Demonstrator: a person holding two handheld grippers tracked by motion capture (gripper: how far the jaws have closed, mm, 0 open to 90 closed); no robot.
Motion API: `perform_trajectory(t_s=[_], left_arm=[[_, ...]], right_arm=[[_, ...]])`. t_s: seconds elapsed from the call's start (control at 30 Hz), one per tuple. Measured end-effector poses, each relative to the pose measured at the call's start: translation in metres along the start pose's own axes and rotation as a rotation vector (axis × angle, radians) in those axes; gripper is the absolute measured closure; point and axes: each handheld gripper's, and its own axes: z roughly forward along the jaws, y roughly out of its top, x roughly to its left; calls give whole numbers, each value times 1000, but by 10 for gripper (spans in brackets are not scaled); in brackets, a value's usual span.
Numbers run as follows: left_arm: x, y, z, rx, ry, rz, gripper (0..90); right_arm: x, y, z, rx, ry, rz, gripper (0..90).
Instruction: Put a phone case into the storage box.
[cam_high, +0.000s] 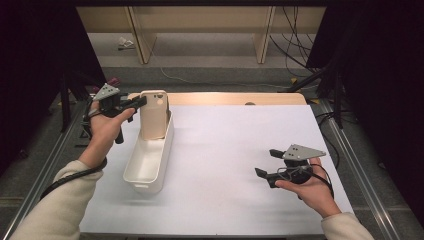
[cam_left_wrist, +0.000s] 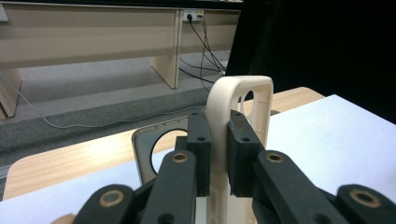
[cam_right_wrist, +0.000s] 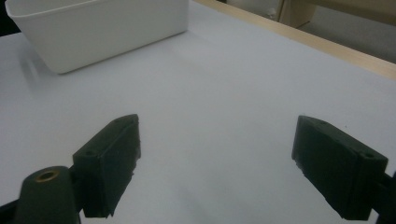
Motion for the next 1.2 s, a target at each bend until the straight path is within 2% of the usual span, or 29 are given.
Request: perform_trajectory(t_s=[0.23,0.7,1.2], left_arm=[[3,-8,8,-1,-10,-4,812],[8,-17,21,30,-14,5,811],[16,-27,29,67,2,-1,808]], right_arm=[[0,0,0,1,1,-1,166],[0,0,0,1,4,-1,168],[0,0,0,-2,6,3,171]])
